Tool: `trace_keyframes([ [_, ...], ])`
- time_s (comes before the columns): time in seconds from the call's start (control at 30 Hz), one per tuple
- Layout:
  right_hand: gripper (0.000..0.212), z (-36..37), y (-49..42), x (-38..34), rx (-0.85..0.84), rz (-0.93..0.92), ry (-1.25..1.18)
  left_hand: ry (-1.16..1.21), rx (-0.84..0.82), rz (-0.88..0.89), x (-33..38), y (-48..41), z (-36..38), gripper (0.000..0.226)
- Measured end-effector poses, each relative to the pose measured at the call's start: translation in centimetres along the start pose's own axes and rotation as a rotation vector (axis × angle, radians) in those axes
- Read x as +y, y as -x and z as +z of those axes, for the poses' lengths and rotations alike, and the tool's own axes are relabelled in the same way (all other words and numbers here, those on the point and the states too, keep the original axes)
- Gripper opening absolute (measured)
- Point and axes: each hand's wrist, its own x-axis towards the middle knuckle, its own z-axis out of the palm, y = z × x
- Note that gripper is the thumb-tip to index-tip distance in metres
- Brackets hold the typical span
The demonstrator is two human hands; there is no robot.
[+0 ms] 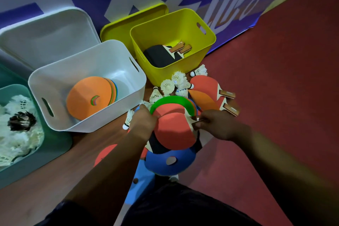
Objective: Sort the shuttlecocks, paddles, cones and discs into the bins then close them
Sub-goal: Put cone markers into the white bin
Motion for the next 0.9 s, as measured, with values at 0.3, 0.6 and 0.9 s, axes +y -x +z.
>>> trace_keyframes([
  [0.3,0.027,-7.6,0.4,-2.5,0.237,0.111,-0.290,0.098,-0.030,-0.056,0.2,-0.1,-0.7,0.052],
  [0.6,0.031,-11.2,-5.3,-3.6,0.467,0.085,-0.771,0.297,-0.075,0.014,3.2,1.0,-1.7,0.043],
  [0.9,0.018,-15.4,-14.9,-0.9,0.422,-0.055,-0.851,0.634,-0.178,0.084,9.1,3.6,-5.2,0.018],
])
